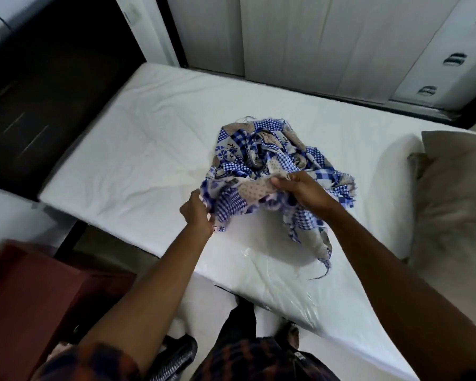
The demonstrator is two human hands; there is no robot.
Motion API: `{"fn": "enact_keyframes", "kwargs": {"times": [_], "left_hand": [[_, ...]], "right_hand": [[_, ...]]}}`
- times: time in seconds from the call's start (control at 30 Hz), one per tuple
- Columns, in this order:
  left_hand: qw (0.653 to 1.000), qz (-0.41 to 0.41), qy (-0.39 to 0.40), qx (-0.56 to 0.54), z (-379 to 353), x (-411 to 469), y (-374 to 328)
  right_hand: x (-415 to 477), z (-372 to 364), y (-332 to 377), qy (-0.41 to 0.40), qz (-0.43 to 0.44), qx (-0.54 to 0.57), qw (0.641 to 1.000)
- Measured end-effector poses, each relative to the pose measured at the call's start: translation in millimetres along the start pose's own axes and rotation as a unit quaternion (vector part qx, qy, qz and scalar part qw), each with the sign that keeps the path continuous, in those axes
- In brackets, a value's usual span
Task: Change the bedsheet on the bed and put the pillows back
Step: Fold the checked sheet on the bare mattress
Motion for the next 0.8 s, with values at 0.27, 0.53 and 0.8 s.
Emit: {"fn": "enact_keyframes", "kwargs": {"times": [0.27, 0.53, 0.8], "left_hand": [[0.949, 0.237, 0.207, -0.019, -16, -35, 65], [0.973, 0.157, 0.147, -0.081, -52, -36, 43], [0.983, 0.102, 0.085, -0.124, -32, -7, 7]], "right_hand": [[7, -19, 16, -0.033, -0.042, 0.003, 0.999], [0, -16, -7, 0.007, -0.109, 0.041, 0.993], [-23, -5, -55, 0.015, -0.173, 0.037, 0.984]]}}
Point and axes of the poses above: each hand's wrist, its own x-axis towards the middle knuckle, its own z-axis out of the back of the hand, y = z × x, the point moved 2 cm from there along x, towards the middle knuckle, and after that the axes turned 1 degree about y, right-handed, at the moved point
